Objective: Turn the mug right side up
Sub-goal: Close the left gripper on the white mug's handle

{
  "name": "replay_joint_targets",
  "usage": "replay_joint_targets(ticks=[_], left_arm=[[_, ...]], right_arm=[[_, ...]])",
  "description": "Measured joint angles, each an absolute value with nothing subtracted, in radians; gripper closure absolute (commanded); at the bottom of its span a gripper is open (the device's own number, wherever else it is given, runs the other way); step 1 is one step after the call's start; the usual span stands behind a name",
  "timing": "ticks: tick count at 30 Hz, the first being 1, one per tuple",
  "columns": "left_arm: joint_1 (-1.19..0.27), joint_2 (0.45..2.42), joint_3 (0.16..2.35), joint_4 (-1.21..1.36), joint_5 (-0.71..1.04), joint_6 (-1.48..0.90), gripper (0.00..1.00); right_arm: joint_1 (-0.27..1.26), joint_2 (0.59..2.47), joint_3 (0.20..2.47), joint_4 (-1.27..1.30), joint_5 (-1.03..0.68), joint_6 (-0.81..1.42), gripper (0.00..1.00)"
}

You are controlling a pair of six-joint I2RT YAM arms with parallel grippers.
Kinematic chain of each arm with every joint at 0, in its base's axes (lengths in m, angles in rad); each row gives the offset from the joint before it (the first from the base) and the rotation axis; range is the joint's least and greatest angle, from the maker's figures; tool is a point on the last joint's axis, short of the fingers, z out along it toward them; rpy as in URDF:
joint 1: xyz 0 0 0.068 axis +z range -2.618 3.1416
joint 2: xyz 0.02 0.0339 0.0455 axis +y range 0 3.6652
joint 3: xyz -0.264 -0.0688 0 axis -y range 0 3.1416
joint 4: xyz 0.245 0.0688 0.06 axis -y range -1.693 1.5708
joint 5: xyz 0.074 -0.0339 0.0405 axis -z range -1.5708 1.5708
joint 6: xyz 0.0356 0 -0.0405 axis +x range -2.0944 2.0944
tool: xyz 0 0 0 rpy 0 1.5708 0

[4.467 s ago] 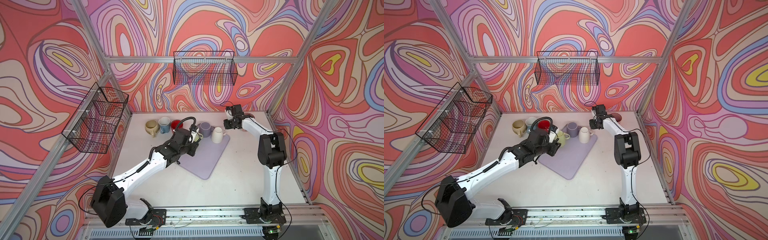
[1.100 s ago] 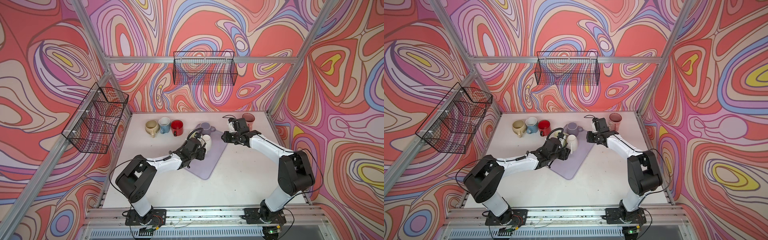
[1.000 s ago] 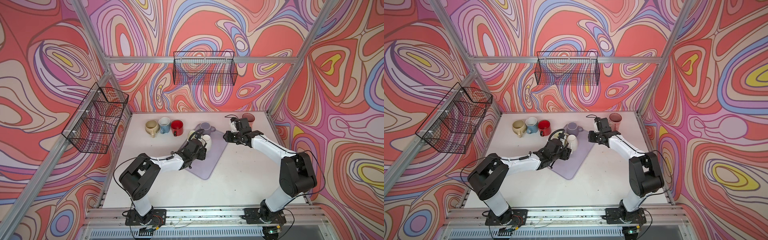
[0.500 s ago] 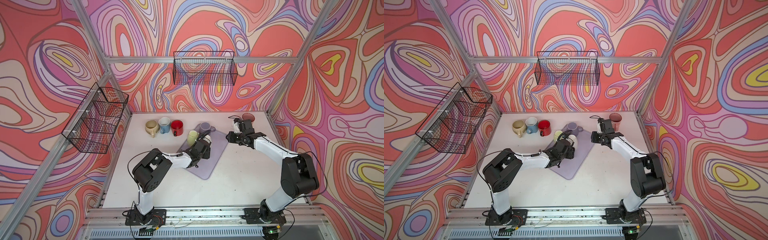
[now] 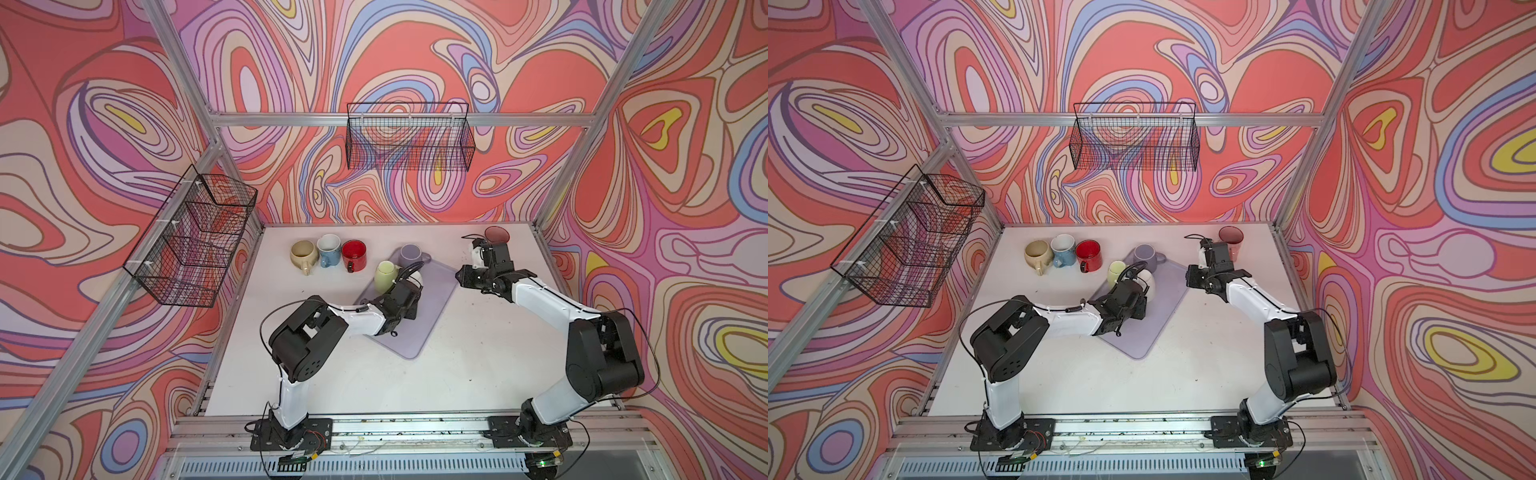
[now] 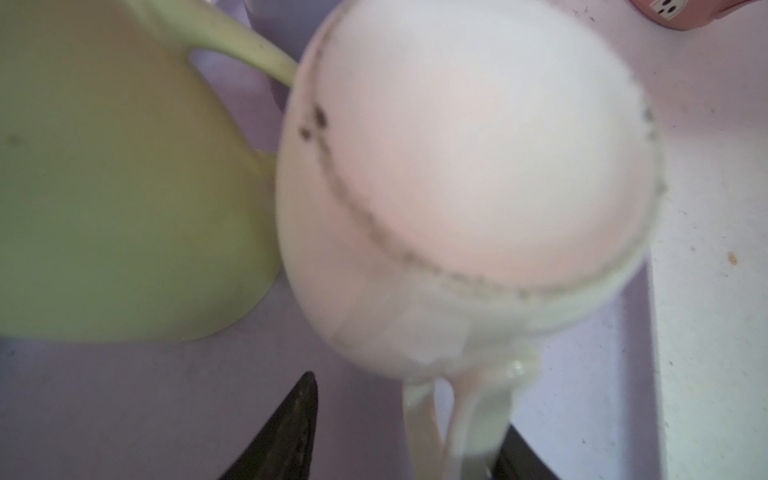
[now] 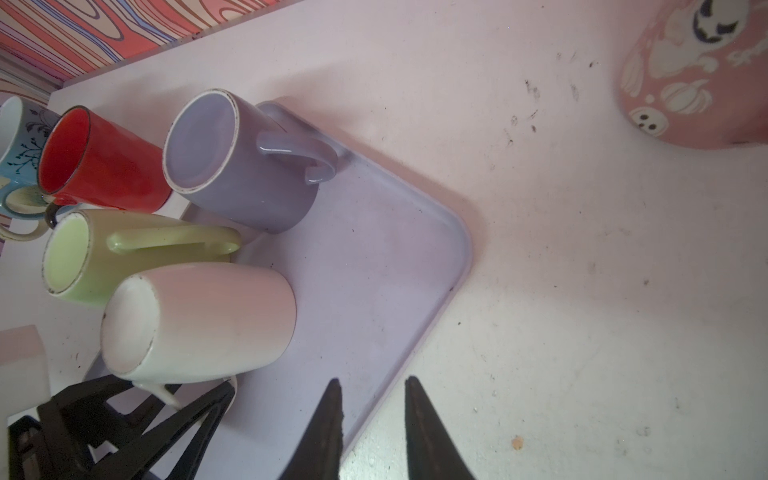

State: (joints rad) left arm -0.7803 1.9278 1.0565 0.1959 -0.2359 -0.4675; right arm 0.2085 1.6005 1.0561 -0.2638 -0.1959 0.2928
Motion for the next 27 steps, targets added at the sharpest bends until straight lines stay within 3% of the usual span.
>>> replay_joint_targets(ticks=[19, 27], left_arm=[[-0.78, 1.959, 1.056, 0.176, -0.264, -0.443, 0.69], [-0.783, 1.948, 1.055, 0.174, -0.277, -0.398, 0.92]], right_arm=[[0.204, 1.6, 1.04, -0.233, -0.197, 0.3, 0.76], [0.204, 1.6, 1.04, -0.231, -0.196, 0.302, 0.76]])
